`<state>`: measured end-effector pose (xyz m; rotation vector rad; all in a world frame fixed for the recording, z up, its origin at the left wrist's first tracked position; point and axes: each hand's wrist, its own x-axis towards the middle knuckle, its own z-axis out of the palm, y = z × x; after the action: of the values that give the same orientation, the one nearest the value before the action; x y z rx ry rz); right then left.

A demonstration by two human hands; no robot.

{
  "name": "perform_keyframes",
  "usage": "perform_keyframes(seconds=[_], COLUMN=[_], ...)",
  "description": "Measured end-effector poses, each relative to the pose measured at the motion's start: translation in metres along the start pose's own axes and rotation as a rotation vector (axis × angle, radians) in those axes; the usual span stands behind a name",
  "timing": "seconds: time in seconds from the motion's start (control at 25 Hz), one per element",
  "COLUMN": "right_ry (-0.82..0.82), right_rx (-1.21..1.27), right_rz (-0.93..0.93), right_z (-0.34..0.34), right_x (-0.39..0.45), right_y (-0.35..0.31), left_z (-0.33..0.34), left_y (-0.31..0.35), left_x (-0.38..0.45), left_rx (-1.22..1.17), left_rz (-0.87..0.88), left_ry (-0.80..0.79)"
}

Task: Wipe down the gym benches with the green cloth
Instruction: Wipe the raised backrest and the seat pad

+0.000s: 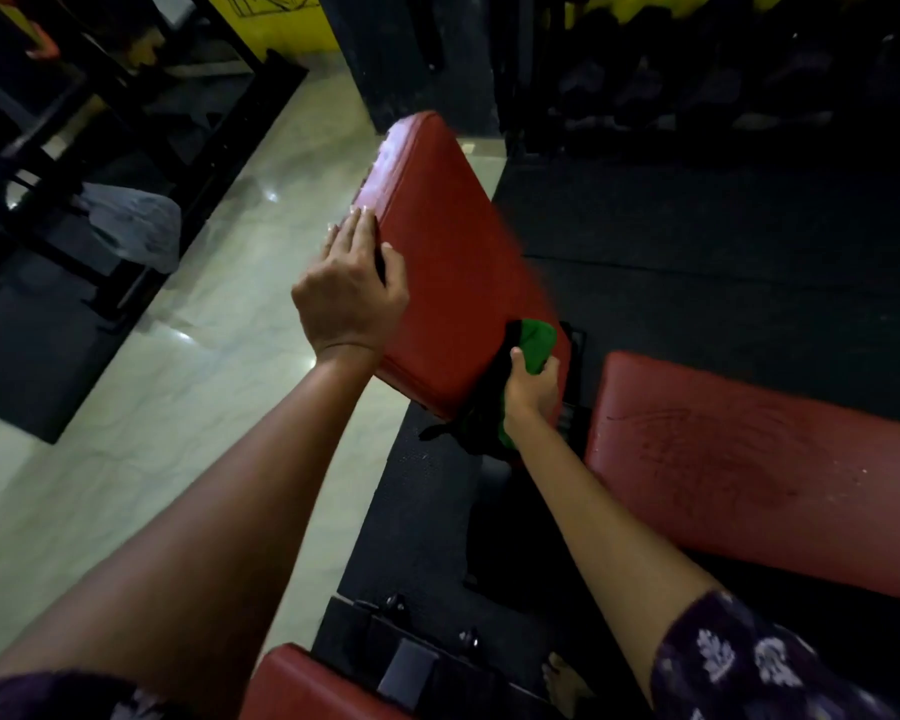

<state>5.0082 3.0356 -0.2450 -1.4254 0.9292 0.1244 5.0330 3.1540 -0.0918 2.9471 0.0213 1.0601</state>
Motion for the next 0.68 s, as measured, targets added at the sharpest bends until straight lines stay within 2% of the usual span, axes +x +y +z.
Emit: perform_keyframes(seconds=[0.08,0.16,0.2,0.28,0.36,0.48,0.6,0.68], right_ry=[-0.010,-0.088,-0.140,-0.203,-0.182,-0.153,-0.169,-0.197], right_rx=[-0.041,-0.067,-0.118,-0.238,-0.260,-0.260,-0.149,-0.121], right_rz=[-0.132,-0.298,-0.314,-0.278,-0.255,-0.168,-0.010,-0.112], right_z=[0.003,0.004,0.005,0.004,0.001,0.002,0.001,0.002], right_x=[-0.012,-0.027,-0.032,-0.036,-0.029,0.008,0.040,0.039], right_y=[-0.011,-0.020,-0.023,-0.017,-0.009,-0.005,-0.020,-0.042], left_z=[-0.003,-0.007,-0.009,-0.009,-0.004,0.009,0.015,0.017], left_y=[0.001,0.004,0.008,0.020,0.031,0.031,0.024,0.024], left_x=[-0.003,-0.001,-0.001,-0.003,-0.010,-0.018,-0.018,-0.021], left_rx=[0.004,0.008,0.035,0.134,0.301,0.504,0.556,0.572], left_rz=[-0.010,-0.034,-0.037,-0.027,-0.041,0.094,0.152,0.184], left_ry=[-0.044,-0.104,-0.135,-0.221,-0.290,-0.192,-0.154,-0.155])
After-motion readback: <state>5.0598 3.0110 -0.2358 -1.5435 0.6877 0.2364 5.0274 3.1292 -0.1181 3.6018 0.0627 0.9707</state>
